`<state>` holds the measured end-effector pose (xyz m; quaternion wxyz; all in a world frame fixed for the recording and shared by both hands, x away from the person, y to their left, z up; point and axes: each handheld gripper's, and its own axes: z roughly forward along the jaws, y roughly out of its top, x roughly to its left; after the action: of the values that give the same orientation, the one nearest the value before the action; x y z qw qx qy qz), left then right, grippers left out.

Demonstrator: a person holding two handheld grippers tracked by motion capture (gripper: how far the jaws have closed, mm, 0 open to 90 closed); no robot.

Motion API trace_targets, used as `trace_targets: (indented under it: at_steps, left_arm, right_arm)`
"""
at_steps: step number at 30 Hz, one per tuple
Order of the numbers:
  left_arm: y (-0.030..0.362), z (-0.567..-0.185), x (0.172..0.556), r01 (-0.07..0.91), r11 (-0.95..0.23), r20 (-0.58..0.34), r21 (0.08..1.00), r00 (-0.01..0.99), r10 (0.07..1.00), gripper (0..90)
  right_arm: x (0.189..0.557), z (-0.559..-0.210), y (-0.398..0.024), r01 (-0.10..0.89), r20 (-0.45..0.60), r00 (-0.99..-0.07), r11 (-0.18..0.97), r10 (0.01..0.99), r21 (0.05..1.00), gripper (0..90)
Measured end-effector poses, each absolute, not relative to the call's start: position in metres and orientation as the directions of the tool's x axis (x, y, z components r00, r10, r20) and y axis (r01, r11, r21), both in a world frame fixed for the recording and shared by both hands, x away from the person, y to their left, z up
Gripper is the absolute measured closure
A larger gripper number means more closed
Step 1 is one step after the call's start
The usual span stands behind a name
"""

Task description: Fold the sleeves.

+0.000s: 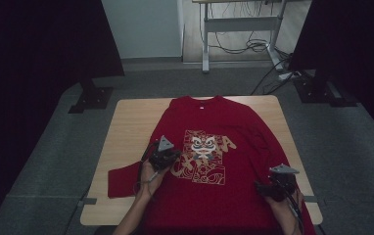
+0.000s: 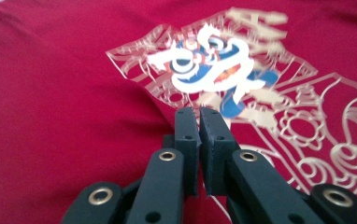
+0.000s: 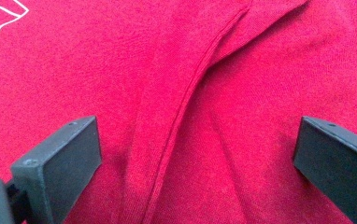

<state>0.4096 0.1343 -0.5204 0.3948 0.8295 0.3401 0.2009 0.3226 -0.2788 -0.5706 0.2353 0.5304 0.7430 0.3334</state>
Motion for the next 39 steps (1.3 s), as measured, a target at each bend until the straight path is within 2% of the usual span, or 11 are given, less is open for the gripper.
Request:
trace_targets:
  at_steps: [6, 14, 15, 16, 18, 20, 22, 23, 24, 28, 39]
  left_arm:
    - [0.13, -0.54, 0.415, 0.452, -0.492, 0.071, 0.744, 0.679, 0.731, 84.6]
    - [0.131, -0.546, 0.416, 0.464, -0.465, 0.051, 0.754, 0.664, 0.746, 73.8]
    - [0.132, -0.545, 0.416, 0.463, -0.459, 0.049, 0.758, 0.662, 0.748, 61.0]
    - [0.132, -0.545, 0.416, 0.463, -0.459, 0.049, 0.758, 0.662, 0.748, 54.7]
    - [0.132, -0.543, 0.416, 0.466, -0.451, 0.046, 0.761, 0.655, 0.754, 54.7]
    - [0.134, -0.541, 0.416, 0.468, -0.435, 0.033, 0.77, 0.651, 0.759, 38.7]
    - [0.137, -0.539, 0.414, 0.46, -0.434, 0.042, 0.774, 0.647, 0.761, 38.7]
    - [0.138, -0.539, 0.414, 0.462, -0.429, 0.036, 0.776, 0.647, 0.761, 29.8]
    - [0.138, -0.539, 0.414, 0.462, -0.429, 0.036, 0.776, 0.647, 0.761, 27.9]
    - [0.145, -0.536, 0.411, 0.466, -0.413, 0.025, 0.782, 0.639, 0.769, 21.6]
    - [0.166, -0.526, 0.402, 0.465, -0.375, 0.02, 0.802, 0.607, 0.795, 17.1]
  right_arm:
    - [0.323, -0.571, -0.279, 0.631, 0.004, -0.327, 0.215, 0.945, 0.745, 0.9]
    - [0.323, -0.571, -0.279, 0.631, 0.004, -0.327, 0.215, 0.945, 0.745, 0.9]
    - [0.323, -0.571, -0.279, 0.631, 0.004, -0.327, 0.216, 0.945, 0.745, 0.9]
    - [0.323, -0.571, -0.279, 0.631, 0.004, -0.327, 0.216, 0.945, 0.745, 0.9]
    - [0.323, -0.571, -0.279, 0.631, 0.004, -0.327, 0.216, 0.945, 0.745, 0.9]
    - [0.323, -0.571, -0.279, 0.631, 0.004, -0.327, 0.215, 0.945, 0.745, 0.9]
    - [0.323, -0.571, -0.279, 0.631, 0.004, -0.327, 0.215, 0.945, 0.745, 0.9]
    - [0.323, -0.571, -0.279, 0.631, 0.004, -0.327, 0.216, 0.945, 0.745, 0.9]
    - [0.323, -0.571, -0.279, 0.631, 0.004, -0.327, 0.216, 0.945, 0.745, 0.9]
    - [0.323, -0.571, -0.279, 0.631, 0.004, -0.327, 0.215, 0.945, 0.745, 0.9]
    - [0.323, -0.571, -0.279, 0.631, 0.004, -0.327, 0.216, 0.945, 0.745, 0.9]
